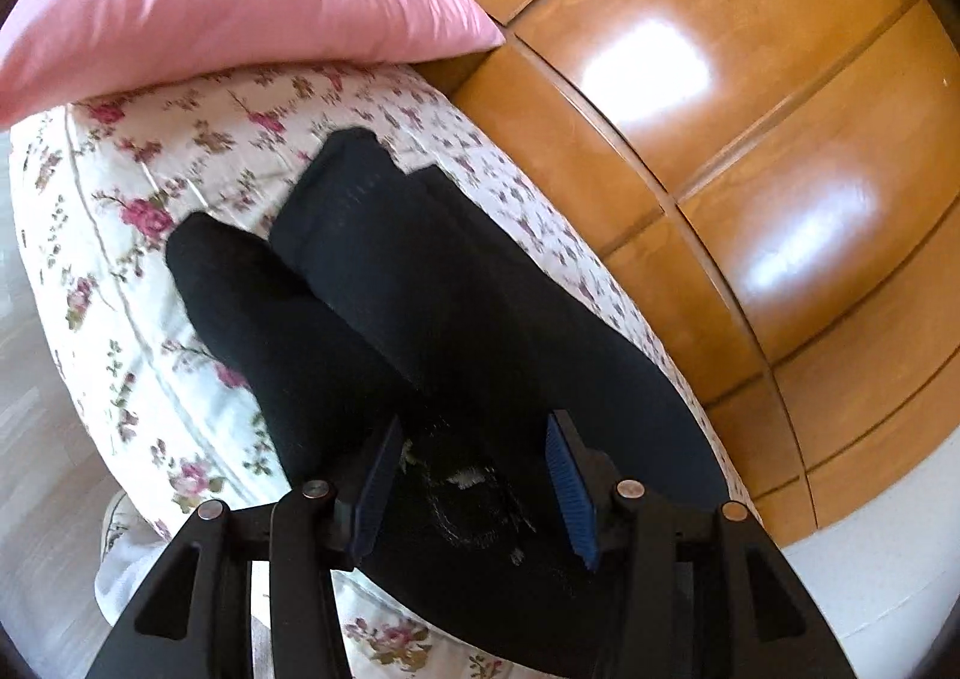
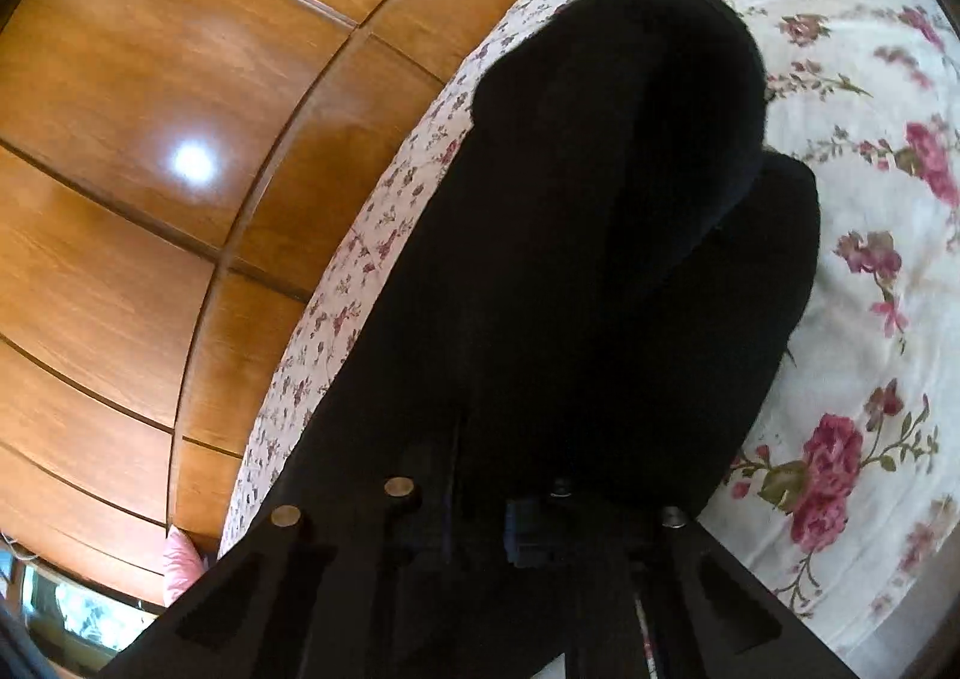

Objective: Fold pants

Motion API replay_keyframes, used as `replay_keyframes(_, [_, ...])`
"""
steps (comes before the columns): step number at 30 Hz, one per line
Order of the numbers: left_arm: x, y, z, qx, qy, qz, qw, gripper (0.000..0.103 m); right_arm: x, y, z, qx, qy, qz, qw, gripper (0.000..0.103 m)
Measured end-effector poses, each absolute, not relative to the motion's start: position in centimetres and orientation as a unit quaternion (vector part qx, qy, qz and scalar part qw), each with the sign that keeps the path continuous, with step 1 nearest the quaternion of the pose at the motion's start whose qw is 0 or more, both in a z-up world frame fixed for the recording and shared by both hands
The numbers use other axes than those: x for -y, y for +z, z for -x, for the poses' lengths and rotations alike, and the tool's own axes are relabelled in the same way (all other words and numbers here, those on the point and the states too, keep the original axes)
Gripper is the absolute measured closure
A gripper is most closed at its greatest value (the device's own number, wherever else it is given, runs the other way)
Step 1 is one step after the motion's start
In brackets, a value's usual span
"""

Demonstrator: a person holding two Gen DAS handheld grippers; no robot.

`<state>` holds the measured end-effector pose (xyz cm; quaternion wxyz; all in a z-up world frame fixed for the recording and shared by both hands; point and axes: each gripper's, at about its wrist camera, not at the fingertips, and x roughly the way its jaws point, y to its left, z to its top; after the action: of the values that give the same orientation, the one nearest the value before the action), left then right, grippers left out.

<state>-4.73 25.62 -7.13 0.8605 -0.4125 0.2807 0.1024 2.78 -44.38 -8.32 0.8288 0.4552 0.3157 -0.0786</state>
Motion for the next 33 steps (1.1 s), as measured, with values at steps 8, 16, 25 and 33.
replay_keyframes(8, [-27.0, -7.2, 2.5, -0.269, 0.080, 0.481, 0.830, 0.050, 43.8, -8.3, -2.6, -0.311, -0.084, -0.434, 0.842, 0.093])
replay_keyframes(16, [-29.2, -9.0, -0.6, -0.308, 0.090, 0.578, 0.750, 0.050, 44.2, -8.3, -3.1, -0.313, -0.084, -0.432, 0.841, 0.093])
replay_keyframes(25, [-28.9, 0.7, 0.4, -0.198, -0.052, 0.476, 0.855, 0.096, 44.0, -7.7, -3.9, -0.332, -0.082, -0.407, 0.847, 0.094])
replay_keyframes(33, [-28.4, -8.0, 2.6, -0.340, 0.073, 0.374, 0.860, 0.092, 44.2, -8.0, -3.8, -0.331, -0.079, -0.414, 0.844, 0.095])
